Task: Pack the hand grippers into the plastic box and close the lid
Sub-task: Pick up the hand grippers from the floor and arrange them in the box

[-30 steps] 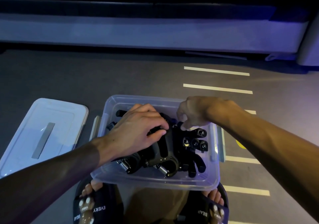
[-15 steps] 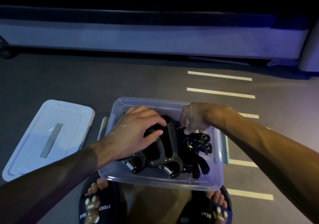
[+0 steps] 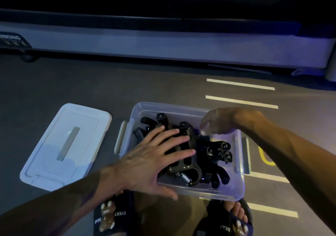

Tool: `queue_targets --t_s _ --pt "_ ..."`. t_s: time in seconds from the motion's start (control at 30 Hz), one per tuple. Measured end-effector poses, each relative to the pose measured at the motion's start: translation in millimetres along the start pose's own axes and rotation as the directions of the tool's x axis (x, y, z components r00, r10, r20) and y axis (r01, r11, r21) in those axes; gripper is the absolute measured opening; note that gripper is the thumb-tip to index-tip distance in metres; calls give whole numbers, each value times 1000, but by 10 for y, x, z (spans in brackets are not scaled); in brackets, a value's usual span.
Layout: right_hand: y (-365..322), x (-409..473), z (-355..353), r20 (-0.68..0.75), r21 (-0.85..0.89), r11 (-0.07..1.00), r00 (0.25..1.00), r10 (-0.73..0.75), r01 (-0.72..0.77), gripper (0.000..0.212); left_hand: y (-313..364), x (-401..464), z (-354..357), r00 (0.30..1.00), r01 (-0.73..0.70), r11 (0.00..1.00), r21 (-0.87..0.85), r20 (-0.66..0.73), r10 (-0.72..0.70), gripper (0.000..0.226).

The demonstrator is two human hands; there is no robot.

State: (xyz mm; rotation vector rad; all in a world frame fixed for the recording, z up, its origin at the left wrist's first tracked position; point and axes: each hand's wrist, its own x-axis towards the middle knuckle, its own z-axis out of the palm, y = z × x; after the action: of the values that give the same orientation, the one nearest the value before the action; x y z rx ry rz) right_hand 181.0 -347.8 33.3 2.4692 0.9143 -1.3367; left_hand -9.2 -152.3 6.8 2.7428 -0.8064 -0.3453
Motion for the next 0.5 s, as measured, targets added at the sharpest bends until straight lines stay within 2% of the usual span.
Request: queue_targets --t_s 0.17,0.3,0.5 --pt "98 41 -25 -12 -3 999 999 -39 39 46 -67 73 116 998 -41 997 67 49 37 107" --pt "186 116 -99 6 -6 998 998 -70 70 44 -143 151 123 999 -32 998 57 16 31 109" --pt "248 327 -322 -277 25 998 960 -46 55 41 -453 421 -4 990 56 996 62 -134 -47 109"
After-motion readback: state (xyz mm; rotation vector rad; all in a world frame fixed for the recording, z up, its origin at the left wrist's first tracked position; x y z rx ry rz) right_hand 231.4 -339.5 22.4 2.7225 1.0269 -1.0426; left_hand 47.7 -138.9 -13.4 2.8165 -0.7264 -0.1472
